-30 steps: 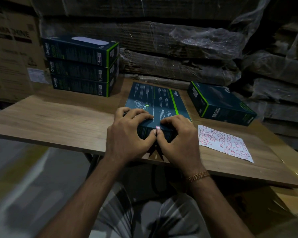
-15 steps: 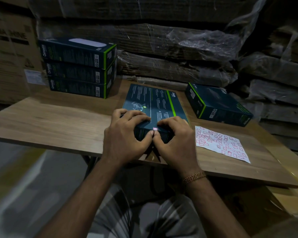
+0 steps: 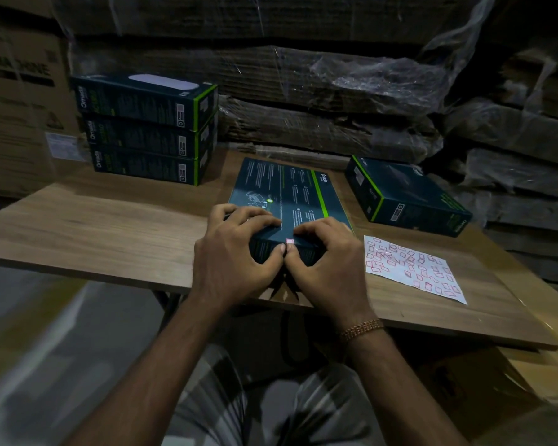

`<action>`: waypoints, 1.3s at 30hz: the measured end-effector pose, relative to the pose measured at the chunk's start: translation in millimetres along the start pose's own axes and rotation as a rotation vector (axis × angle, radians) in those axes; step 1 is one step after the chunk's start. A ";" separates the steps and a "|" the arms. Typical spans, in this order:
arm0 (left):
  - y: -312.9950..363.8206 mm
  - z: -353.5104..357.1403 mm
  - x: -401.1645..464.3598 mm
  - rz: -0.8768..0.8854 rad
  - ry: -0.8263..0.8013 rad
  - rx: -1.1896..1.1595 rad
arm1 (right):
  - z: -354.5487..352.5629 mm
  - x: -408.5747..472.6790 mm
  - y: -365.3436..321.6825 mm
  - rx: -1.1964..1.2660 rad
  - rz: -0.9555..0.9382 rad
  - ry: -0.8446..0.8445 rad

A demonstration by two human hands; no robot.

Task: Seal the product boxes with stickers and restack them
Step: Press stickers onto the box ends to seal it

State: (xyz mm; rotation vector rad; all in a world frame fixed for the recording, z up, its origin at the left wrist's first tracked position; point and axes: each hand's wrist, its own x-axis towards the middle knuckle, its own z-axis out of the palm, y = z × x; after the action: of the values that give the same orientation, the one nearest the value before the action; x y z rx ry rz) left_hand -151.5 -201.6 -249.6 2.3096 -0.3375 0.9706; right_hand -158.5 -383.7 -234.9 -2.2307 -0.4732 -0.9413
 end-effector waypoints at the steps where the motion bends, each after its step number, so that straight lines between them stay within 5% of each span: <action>1: -0.2 0.0 0.0 0.001 0.000 -0.002 | 0.1 0.2 -0.2 -0.005 0.002 -0.006; 22: -0.2 -3.2 -0.2 0.046 -0.017 -0.066 | -6.8 -3.5 1.8 0.079 -0.020 -0.041; 39: 3.8 2.4 -4.9 0.165 0.026 -0.013 | -3.6 -8.3 0.7 -0.090 -0.122 -0.042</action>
State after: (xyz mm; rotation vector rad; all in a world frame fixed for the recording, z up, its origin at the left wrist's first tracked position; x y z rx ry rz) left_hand -155.3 -206.1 -252.7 2.2830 -0.5291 1.0733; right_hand -165.5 -387.3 -239.5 -2.3278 -0.6035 -0.9973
